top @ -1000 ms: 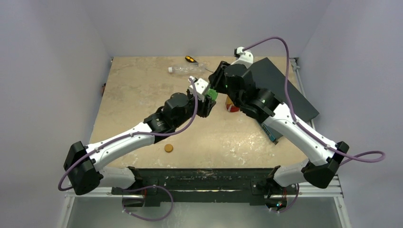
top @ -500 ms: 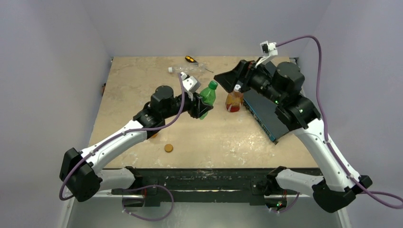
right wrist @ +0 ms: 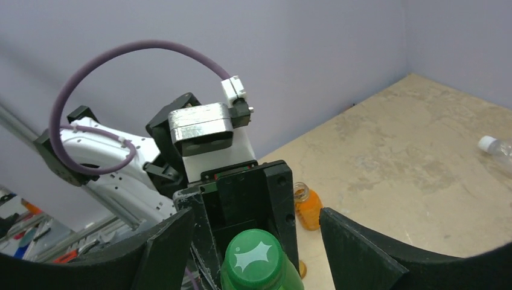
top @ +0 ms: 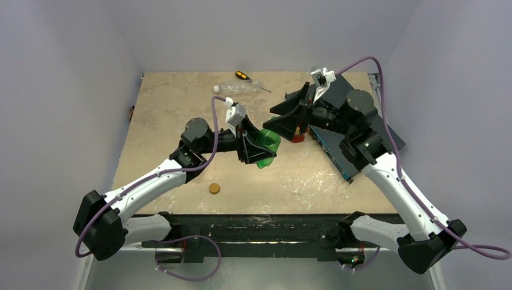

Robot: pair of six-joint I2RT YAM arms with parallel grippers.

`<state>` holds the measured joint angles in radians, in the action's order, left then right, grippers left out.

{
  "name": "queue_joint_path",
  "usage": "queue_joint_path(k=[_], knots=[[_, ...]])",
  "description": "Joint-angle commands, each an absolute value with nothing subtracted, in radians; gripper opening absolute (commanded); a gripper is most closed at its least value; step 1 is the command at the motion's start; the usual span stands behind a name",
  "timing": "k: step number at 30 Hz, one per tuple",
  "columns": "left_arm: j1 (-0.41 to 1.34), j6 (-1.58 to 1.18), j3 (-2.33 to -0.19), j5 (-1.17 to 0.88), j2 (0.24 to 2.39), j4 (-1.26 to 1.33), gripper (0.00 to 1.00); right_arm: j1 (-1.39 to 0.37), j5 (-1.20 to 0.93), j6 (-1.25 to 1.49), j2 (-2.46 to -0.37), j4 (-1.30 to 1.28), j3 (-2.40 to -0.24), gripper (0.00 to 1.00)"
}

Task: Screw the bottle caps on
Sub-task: Screw the bottle cap onto the plastic bottle.

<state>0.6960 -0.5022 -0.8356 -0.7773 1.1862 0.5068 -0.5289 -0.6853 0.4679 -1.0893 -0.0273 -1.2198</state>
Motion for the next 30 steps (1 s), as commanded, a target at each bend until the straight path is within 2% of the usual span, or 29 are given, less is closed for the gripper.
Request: queue_joint_path(k=[1, 8, 11, 17, 20, 23, 30], knots=[[0.694, -0.602, -0.822, -0.837, 1.191, 0.691, 0.0, -0.525, -0.789, 0.506, -1.062, 0.151, -1.192, 0.76], [0.695, -0.634, -0.808, -0.828, 1.218, 0.739, 0.0, -0.527, -0.81, 0.528, -1.042, 0.181, -1.16, 0.67], [0.694, -0.641, -0.806, -0.825, 1.228, 0.747, 0.0, -0.526, -0.805, 0.528, -1.038, 0.175, -1.161, 0.59], [0.693, -0.647, -0.799, -0.817, 1.238, 0.752, 0.0, -0.53, -0.78, 0.517, -1.04, 0.131, -1.178, 0.34], [0.693, -0.645, -0.802, -0.806, 1.241, 0.742, 0.0, -0.536, -0.729, 0.499, -1.047, 0.08, -1.193, 0.18], [0.692, -0.575, -0.831, -0.736, 1.237, 0.623, 0.0, -0.551, -0.623, 0.493, -1.06, -0.008, -1.221, 0.0], [0.696, -0.377, -0.956, -0.44, 1.195, 0.31, 0.0, -0.739, -0.103, 0.511, -1.119, -0.255, -1.316, 0.0]])
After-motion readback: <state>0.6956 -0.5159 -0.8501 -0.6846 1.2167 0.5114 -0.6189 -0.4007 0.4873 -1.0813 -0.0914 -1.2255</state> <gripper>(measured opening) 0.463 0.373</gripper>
